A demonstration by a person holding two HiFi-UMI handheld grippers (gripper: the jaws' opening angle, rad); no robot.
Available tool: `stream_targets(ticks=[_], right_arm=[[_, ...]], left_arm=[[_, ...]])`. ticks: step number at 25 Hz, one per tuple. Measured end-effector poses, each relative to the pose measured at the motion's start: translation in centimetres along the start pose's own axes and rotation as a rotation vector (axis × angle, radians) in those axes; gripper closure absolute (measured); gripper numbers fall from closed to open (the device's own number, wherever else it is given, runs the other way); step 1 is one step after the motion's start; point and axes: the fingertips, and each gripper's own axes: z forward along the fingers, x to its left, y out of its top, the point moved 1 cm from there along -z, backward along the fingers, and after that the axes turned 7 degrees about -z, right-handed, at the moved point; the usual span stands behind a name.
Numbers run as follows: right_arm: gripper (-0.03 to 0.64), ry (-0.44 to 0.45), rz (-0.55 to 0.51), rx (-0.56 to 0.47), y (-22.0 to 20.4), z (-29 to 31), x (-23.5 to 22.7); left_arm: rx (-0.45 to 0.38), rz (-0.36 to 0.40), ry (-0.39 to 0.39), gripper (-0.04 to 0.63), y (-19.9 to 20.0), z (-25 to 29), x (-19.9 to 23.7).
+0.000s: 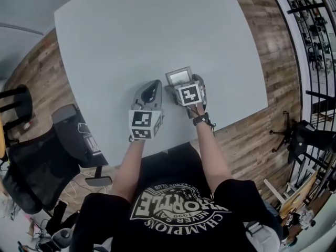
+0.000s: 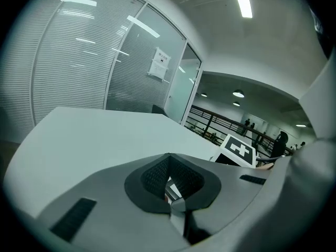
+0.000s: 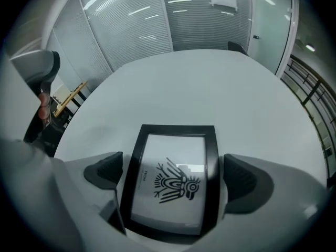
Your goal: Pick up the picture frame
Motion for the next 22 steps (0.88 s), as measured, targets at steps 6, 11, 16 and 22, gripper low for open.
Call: stream_targets(ticks=[6, 11, 16, 22], right_arm=[[0.039, -0.062, -0.045, 0.066, 0.2, 0.5, 0.4], [0.069, -0.071, -0.036, 0.068, 0.3, 0.2, 0.3], [0.075, -0.103, -0.054, 0.043, 0.3, -0.5, 0.3], [0.075, -0.134, -0.078, -0.044, 1.8, -2.6, 0.5]], left_arm=[[0.003, -0.010, 0.012, 0.592, 0.1, 0.8, 2.2], [0.003, -0.023, 0.020, 0.592, 0.1, 0.7, 2.8], [-0.001, -0.025, 0.026, 0.592, 0.2, -0.1, 2.7], [-0.018, -0.020, 0.040, 0.592, 0.7, -1.6, 2.6]])
